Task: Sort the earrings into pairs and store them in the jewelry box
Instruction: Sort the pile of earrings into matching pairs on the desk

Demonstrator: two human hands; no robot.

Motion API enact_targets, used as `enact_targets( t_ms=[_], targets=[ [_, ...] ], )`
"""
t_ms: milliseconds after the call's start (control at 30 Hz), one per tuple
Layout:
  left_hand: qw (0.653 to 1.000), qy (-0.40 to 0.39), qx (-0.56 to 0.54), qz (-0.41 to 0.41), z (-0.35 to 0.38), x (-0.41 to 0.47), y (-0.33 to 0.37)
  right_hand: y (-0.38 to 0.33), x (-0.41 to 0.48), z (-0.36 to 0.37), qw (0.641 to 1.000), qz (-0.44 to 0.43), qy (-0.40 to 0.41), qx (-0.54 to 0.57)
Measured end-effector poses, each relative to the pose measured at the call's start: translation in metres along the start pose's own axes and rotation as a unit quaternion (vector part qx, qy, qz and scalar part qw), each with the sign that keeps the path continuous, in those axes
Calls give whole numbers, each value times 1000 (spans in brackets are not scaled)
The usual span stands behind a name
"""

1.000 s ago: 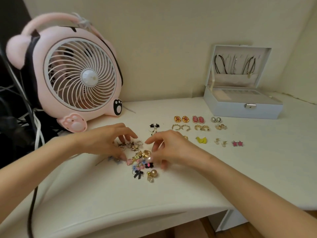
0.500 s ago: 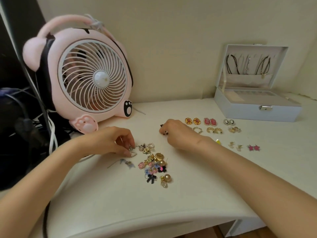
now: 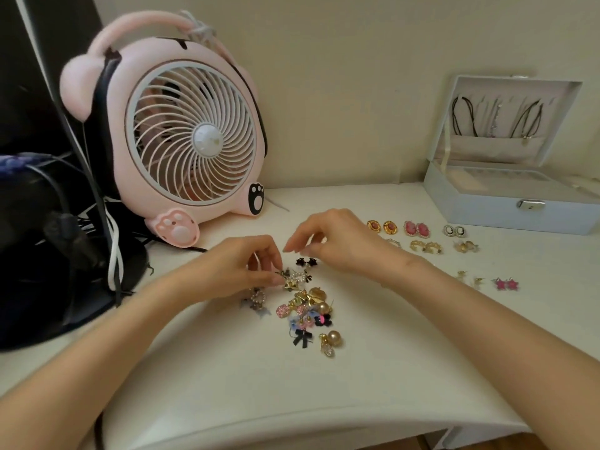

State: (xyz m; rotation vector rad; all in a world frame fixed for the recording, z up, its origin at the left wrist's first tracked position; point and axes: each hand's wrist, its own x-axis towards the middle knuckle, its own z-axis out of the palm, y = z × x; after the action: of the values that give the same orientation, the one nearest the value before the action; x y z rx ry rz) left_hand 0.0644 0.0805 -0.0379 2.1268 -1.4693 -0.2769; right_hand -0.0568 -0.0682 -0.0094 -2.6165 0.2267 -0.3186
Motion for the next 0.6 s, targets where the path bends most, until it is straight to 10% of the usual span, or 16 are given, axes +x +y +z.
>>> enact_targets(
  t_ms=[333,600],
  targets=[
    [997,28,50,42,0,1,-4,9,8,18,997,-10,-47,-58],
    [988,43,-148,-10,-7,3,-3,10,11,21,999,-2,-53,-14]
  ],
)
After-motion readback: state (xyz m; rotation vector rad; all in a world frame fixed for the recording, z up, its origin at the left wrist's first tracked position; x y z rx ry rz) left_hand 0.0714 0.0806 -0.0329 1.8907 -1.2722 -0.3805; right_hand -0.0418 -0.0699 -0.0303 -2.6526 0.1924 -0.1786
